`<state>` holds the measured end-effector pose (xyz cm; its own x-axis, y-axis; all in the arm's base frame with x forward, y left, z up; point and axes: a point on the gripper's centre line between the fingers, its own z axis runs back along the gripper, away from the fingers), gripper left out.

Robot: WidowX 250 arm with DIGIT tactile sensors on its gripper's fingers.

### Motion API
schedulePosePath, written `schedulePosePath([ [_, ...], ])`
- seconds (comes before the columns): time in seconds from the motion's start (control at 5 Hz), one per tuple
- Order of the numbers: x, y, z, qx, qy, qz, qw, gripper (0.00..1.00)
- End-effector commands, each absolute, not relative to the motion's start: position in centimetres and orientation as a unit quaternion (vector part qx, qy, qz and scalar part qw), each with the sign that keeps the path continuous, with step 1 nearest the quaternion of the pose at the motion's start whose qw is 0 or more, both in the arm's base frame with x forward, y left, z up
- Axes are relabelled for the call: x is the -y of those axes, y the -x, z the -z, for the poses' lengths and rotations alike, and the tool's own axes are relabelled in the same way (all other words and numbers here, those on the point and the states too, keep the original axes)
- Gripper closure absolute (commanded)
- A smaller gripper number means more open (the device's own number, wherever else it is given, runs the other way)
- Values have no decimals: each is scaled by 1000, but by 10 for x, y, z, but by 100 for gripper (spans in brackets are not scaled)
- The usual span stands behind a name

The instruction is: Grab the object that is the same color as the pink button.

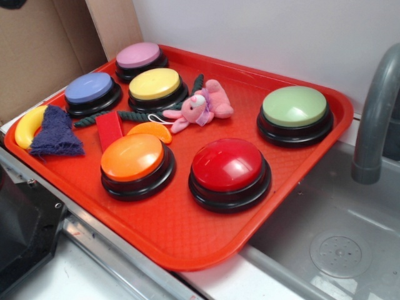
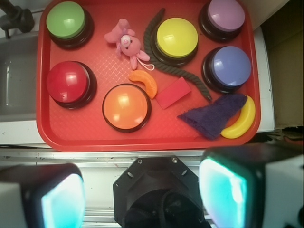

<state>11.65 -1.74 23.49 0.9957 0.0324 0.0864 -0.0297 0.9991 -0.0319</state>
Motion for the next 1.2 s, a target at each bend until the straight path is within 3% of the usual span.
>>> schedulePosePath([
  [0.0, 17, -116, -235, 44, 15, -16, 999, 0],
  [0.2, 20, -145, -221, 52, 24, 57, 997, 0],
  [0.4, 15, -159, -216, 58, 18, 78, 995, 0],
  [0.6, 19, -200, -196, 81, -17, 135, 987, 0],
  [0.8, 22, -229, -173, 102, 3, 186, 977, 0],
  [1.0, 24, -262, -139, 120, -1, 244, 962, 0],
])
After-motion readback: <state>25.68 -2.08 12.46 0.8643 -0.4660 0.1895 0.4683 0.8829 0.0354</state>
